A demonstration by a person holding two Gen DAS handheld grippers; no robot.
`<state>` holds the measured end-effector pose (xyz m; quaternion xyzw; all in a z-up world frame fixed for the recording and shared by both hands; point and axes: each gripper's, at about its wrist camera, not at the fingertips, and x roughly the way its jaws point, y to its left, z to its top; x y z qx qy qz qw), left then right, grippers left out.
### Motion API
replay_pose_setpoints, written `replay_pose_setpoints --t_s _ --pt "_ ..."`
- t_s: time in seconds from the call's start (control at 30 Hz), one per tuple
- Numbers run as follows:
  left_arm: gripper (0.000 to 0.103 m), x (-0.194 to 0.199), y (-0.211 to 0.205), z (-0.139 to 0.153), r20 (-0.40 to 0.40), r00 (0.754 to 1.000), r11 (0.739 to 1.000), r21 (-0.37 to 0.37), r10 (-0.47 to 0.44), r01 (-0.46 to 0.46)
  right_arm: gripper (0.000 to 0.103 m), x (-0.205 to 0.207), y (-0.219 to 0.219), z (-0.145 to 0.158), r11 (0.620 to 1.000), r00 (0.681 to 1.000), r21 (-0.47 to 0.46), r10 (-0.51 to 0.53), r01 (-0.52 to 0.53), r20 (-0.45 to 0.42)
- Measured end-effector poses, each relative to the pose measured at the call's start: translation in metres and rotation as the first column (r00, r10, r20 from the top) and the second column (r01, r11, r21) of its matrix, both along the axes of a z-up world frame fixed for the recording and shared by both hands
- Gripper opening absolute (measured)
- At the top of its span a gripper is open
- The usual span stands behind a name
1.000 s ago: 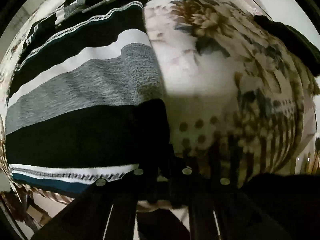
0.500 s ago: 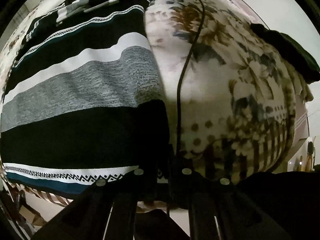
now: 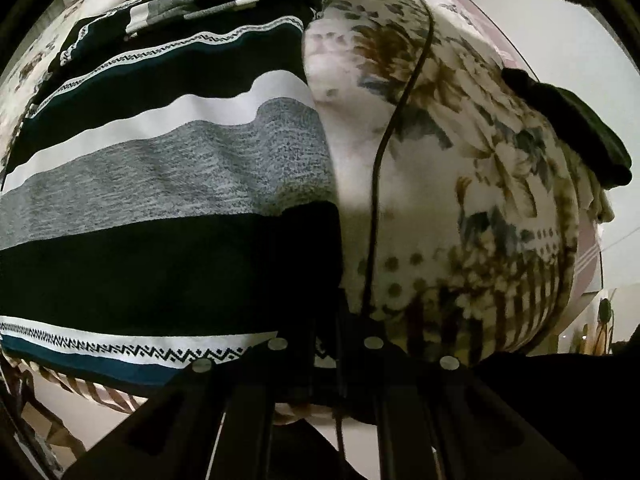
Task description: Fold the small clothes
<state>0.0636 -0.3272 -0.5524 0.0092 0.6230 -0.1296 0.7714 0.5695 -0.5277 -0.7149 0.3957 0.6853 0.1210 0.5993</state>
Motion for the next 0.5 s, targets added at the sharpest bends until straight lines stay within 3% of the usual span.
replay_pose_setpoints --t_s 0.03,0.17,0.37,0.5 --pt "0.005 -0.001 0.002 0.004 0.002 1.000 1.000 0.001 0.000 0.000 0.010 -0.001 0.003 0.002 1.000 1.000 -0.014 0.007 -0.007 0.010" --pt "0.005 -0.001 0.020 0.026 0.018 0.999 1.000 -0.006 0.030 -0.029 0.009 -0.001 0.014 0.033 0.994 0.997 -0.106 0.045 -0.037 0.069" --pt "0.005 0.004 0.082 0.080 0.069 0.983 0.982 -0.095 0.171 -0.164 0.009 0.013 0.060 0.114 0.966 0.981 -0.230 0.146 -0.115 0.125" --pt "0.005 0.000 0.142 0.115 0.089 0.955 0.949 -0.170 0.285 -0.267 0.009 0.024 0.129 0.181 0.928 0.958 -0.319 0.246 -0.190 0.146"
